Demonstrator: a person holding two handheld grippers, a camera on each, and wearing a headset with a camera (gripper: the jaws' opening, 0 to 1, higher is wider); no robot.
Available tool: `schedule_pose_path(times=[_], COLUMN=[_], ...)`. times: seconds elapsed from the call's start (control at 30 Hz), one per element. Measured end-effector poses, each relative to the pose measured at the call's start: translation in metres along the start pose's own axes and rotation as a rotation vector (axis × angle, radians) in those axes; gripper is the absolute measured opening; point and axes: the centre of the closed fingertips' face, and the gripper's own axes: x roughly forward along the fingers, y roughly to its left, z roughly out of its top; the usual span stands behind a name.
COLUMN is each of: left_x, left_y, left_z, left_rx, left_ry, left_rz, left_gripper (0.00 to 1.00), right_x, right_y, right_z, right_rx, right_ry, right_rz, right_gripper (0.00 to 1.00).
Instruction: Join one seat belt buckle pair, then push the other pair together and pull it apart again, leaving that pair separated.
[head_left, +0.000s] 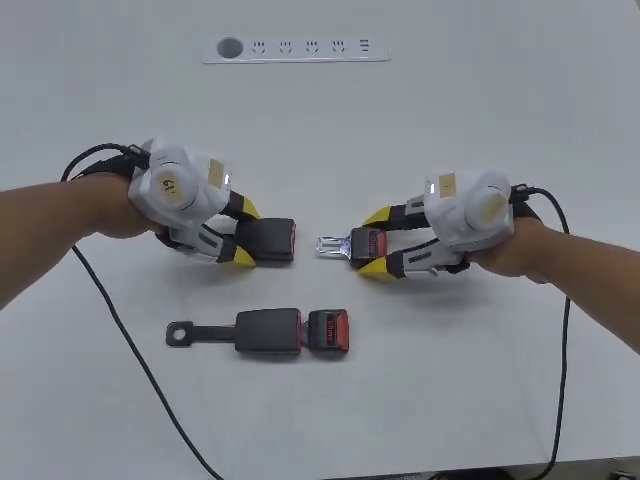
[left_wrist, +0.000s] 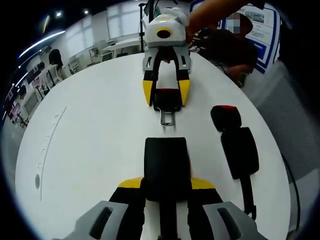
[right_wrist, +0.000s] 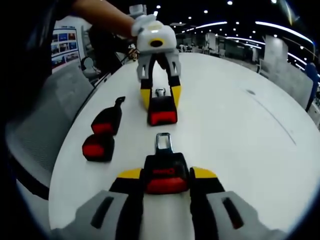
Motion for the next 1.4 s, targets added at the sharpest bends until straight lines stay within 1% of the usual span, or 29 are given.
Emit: schedule_pose_path(times=[0.23, 0.37, 0.47, 0.7, 0.87, 0.97, 1.17, 1.3, 1.4], left_x=[-0.001, -0.001, -0.001, -0.002, -0.002, -0.002, -0.002, -0.002, -0.001], left_y=[0.000, 0.000, 0.000, -0.001, -0.001, -0.002, -0.002, -0.002, -0.001], left_z=[-0.001, -0.001, -0.001, -0.001, -0.001, -0.002, -0.002, -0.002, -0.002], left_rx=[0.000, 0.000, -0.001, 0.002, 0.005, 0.004, 0.006, 0.003, 0.004], left_ry=[0.004, 0.005, 0.006, 0.011, 0.012, 0.014, 0.023, 0.029, 0.034], left_rz=[0.000, -0.001, -0.001, -0.004, -0.005, -0.001, 0.000, -0.002, -0.003], left_gripper=[0.33, 0.33, 0.33, 0.33, 0.33, 0.33, 0.33, 0.33, 0.32], right_x=[0.010, 0.014, 0.020, 0.026, 0.036, 0.035, 0.038, 0.040, 0.046], right_y=[0.000, -0.002, -0.003, -0.004, -0.005, -0.005, -0.004, -0.003, -0.002], right_z=[0.010, 0.014, 0.019, 0.023, 0.029, 0.027, 0.031, 0.032, 0.037], right_rx=[0.004, 0.004, 0.000, 0.002, -0.001, 0.001, 0.002, 0.008, 0.016], right_ry=[-0.016, -0.018, -0.030, -0.033, -0.039, -0.041, -0.028, -0.031, -0.036], right_rz=[0.003, 0.008, 0.011, 0.018, 0.018, 0.018, 0.015, 0.015, 0.014], right_gripper=[0.36, 0.36, 0.36, 0.36, 0.36, 0.36, 0.35, 0.35, 0.35])
